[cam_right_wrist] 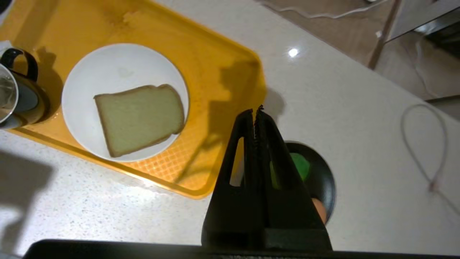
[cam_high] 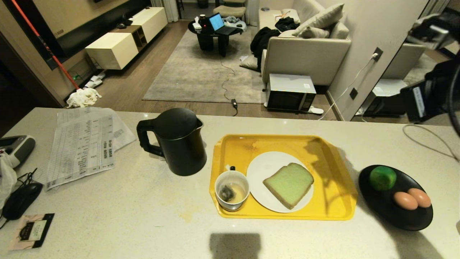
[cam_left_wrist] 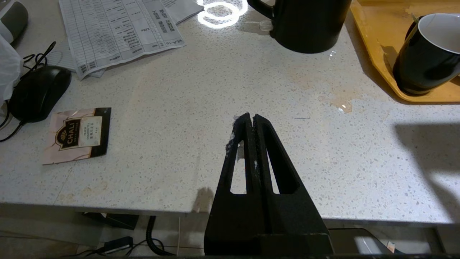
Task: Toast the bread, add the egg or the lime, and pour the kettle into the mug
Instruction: Pick up the egg
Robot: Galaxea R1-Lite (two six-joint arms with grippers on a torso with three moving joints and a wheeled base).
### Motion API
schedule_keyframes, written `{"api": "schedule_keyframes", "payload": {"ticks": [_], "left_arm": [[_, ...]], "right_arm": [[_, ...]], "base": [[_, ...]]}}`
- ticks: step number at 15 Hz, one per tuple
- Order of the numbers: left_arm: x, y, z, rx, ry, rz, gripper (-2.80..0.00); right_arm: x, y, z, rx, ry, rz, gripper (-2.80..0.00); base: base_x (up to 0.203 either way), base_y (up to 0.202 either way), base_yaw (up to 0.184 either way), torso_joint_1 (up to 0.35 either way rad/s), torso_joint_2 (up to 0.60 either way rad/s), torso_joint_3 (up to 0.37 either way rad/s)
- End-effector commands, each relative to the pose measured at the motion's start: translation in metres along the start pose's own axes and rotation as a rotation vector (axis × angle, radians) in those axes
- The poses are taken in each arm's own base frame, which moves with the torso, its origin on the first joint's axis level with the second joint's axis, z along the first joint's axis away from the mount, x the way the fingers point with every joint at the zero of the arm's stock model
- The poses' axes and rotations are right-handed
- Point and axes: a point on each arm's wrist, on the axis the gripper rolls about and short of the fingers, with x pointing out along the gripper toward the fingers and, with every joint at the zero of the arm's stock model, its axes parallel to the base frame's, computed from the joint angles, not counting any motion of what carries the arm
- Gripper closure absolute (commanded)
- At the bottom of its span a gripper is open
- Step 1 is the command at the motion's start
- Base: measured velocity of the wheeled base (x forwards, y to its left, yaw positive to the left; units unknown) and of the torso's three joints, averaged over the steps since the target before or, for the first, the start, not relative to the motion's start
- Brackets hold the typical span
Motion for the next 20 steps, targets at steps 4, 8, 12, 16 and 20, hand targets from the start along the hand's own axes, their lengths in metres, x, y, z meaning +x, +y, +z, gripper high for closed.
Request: {"api": "schedule_keyframes", "payload": {"ticks": [4, 8, 12, 16, 20], "left_arm": [[0.0, 0.0, 0.0, 0.0, -0.001, -0.001, 0.0], [0.0, 0.0, 0.0, 0.0, -0.001, 0.0, 0.0], [0.0, 0.0, 0.0, 0.0, -0.001, -0.001, 0.0], [0.0, 0.0, 0.0, 0.0, -0.001, 0.0, 0.0], [0.0, 0.0, 0.0, 0.0, -0.001, 0.0, 0.0]], "right_arm": [[-0.093, -0.027, -0.049, -0.026, -0.097, -0.157, 0.0], [-0.141, -0.025, -0.101, 0.008, -0.112, -0.299, 0.0], [-0.168, -0.004, -0.159, 0.057, -0.124, -0.383, 0.0], [-0.186, 0.017, -0.204, 0.071, -0.201, -0.37, 0.0], [-0.195, 0.034, -0.239, 0.153, -0.336, -0.338, 0.0]], "base": [[0.0, 0.0, 0.0, 0.0, 0.0, 0.0], [0.0, 0.0, 0.0, 0.0, 0.0, 0.0], [0.0, 0.0, 0.0, 0.0, 0.0, 0.0], [0.0, 0.0, 0.0, 0.0, 0.0, 0.0], [0.0, 0.0, 0.0, 0.0, 0.0, 0.0]]}}
